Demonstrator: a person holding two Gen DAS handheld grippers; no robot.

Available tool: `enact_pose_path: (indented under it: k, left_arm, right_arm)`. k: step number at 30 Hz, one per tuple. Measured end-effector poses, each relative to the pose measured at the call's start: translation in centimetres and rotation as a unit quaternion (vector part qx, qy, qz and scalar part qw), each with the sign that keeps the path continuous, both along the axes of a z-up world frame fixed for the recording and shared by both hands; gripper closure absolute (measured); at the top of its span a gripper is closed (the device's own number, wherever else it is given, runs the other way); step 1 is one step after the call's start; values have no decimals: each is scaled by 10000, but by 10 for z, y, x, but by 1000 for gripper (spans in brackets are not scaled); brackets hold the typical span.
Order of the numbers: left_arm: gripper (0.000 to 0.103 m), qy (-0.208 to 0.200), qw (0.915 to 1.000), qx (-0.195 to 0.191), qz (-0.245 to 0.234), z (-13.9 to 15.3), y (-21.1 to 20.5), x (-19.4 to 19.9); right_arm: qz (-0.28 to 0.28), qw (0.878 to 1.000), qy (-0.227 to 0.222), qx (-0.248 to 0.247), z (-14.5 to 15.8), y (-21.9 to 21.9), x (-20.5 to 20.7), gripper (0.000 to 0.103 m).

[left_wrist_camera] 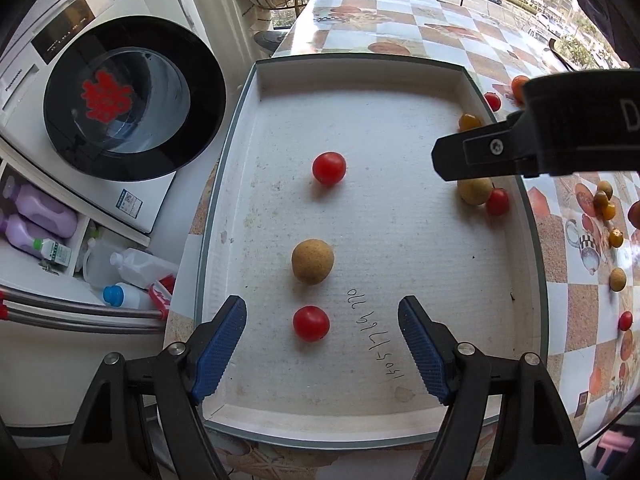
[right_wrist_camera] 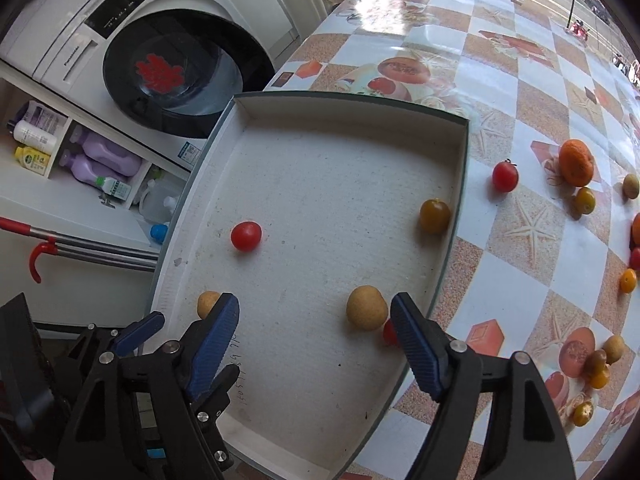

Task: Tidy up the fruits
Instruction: 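Move both tools back toward a red tomato on the table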

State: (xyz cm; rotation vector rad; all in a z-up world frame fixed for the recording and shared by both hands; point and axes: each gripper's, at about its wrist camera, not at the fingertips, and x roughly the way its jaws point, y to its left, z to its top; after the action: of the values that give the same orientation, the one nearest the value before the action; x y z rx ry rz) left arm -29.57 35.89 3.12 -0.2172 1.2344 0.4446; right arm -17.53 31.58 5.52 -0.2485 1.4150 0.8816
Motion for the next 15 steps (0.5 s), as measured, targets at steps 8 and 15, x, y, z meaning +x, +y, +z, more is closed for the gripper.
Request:
enact_pose_path:
  k: [8, 15]
  left_arm:
    - [24, -156, 9987, 50, -479, 18, -28, 32]
    - [24, -382, 9932, 44, -1095, 38, -69, 73]
  right_arm:
    - [-927, 9956, -142, -53, 18, -70, 27, 22]
    - [-1870, 9816, -184, -343, 19, -161, 38, 22]
